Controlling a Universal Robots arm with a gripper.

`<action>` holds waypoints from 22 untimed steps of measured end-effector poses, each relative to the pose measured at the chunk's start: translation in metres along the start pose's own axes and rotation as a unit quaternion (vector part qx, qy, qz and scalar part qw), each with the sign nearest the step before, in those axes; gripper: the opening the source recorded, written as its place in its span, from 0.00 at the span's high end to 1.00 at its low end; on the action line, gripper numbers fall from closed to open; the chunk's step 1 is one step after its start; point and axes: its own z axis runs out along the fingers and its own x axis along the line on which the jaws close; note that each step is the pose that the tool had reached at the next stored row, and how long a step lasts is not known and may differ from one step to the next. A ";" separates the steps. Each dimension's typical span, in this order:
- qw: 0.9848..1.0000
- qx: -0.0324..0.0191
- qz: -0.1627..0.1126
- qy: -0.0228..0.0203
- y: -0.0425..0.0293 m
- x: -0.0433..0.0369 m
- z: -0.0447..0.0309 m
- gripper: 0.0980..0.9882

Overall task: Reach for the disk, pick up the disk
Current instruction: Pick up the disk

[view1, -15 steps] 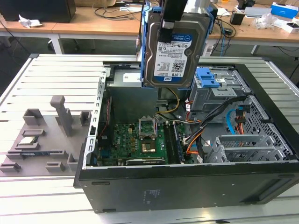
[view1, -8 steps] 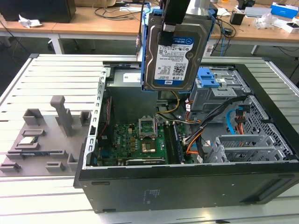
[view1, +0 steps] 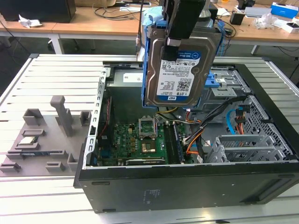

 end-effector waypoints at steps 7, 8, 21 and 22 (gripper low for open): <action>1.000 0.000 0.000 0.000 -0.0008 0.0183 0.0005 0.70; 1.000 0.000 0.000 0.001 -0.0009 0.0200 0.0007 0.70; 1.000 0.000 0.000 0.001 -0.0024 0.0526 0.0016 0.70; 1.000 0.000 0.000 0.001 -0.0024 0.0541 0.0017 0.70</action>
